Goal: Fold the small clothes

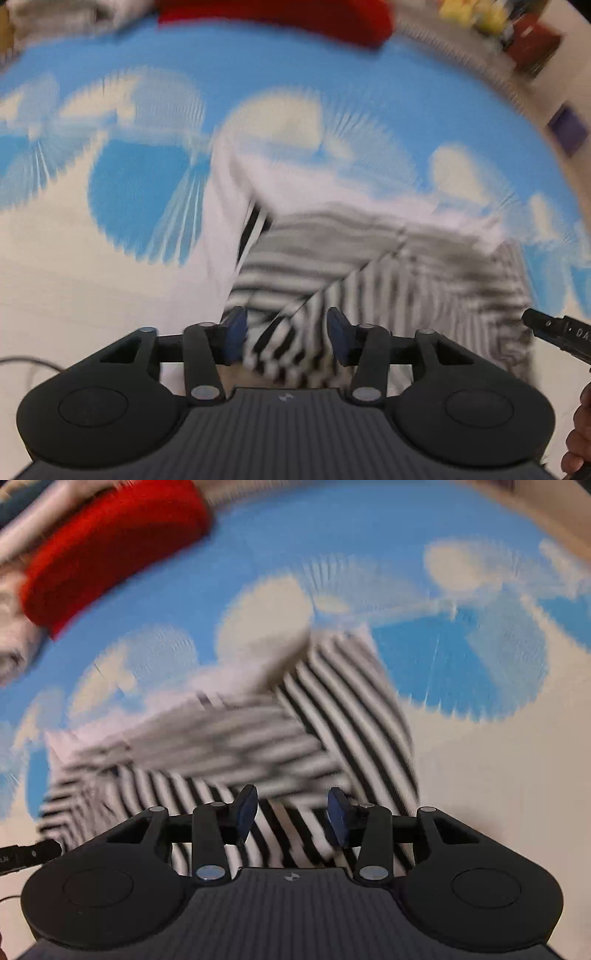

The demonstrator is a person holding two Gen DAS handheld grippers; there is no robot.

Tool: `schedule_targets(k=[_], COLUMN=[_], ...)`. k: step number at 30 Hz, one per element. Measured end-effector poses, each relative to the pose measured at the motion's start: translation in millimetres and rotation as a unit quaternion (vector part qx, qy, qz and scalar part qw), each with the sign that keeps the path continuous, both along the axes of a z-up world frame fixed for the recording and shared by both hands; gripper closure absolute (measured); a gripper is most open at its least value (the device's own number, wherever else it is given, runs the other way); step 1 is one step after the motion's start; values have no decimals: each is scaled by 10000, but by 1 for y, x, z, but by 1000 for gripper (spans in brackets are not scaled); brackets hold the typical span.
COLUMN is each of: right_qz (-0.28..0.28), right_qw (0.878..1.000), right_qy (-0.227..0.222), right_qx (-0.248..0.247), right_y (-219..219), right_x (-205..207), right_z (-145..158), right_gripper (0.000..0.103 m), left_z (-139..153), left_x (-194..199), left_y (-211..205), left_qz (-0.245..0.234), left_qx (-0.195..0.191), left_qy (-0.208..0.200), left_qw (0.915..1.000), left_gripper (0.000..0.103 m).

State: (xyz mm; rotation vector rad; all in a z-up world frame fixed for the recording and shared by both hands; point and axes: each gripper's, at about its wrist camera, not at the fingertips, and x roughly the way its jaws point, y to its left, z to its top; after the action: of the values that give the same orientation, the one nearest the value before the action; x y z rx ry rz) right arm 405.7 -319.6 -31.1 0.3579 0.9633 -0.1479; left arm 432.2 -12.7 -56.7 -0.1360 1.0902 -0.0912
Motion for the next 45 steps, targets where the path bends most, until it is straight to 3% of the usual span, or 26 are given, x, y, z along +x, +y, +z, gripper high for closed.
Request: schedule_targets(k=[4,7,10,13,17,20,22,26,29,34,38,41,45], right_qz=[-127,-29,144,154,236,203,91,132,126,-32,94,235,151], right_qw=[9966,9915,9819,9730,9652,9661,9695,9709,9742,9784,9803,9817,9890], right_qy=[-795,-1301,-1872,-2231,-2351,-2246,-2196,-2043,-1996,-1855,-1691,-1525,-1117], right_qx=[-197,31,-249,-574,-1123,-1259,-1082,-1242,-1046,-907,-1020,-1112,-956], right_y=[4,2,1,-1,3,3,0,6,1,-8,-2,1,-11], right_x=[-36,-70,-122,-170,-228,-262,-276,-295,-303,-304,-294,-285,-278], right_z=[56,90,120,137,135,119,112,95,85,71,60,51,36], right_gripper=[58,58,54,51,44,44,44,43,42,42,42,42,42], left_z=[40,55,76,102,118,111,97,82,85,97,87,62,20], left_x=[-36,-64,-98,-145,-213,-258,-279,-311,-326,-332,-331,-322,-305], left_y=[-6,0,8,12,11,2,-5,-19,-25,-27,-9,19,56], left_qz=[-225,-112,46,56,74,-31,-110,-276,-389,-580,-903,-916,-558], left_qx=[206,293,477,479,330,380,426,536,563,507,573,720,462], left_qy=[-886,-1083,-1321,-1673,-2022,-2089,-1793,-1543,-1558,-1677,-1720,-1585,-1153], left_qw=[9956,9936,9901,9847,9788,9772,9828,9862,9854,9828,9793,9805,9907], left_gripper=[41,41,42,42,42,41,41,41,41,41,41,41,41])
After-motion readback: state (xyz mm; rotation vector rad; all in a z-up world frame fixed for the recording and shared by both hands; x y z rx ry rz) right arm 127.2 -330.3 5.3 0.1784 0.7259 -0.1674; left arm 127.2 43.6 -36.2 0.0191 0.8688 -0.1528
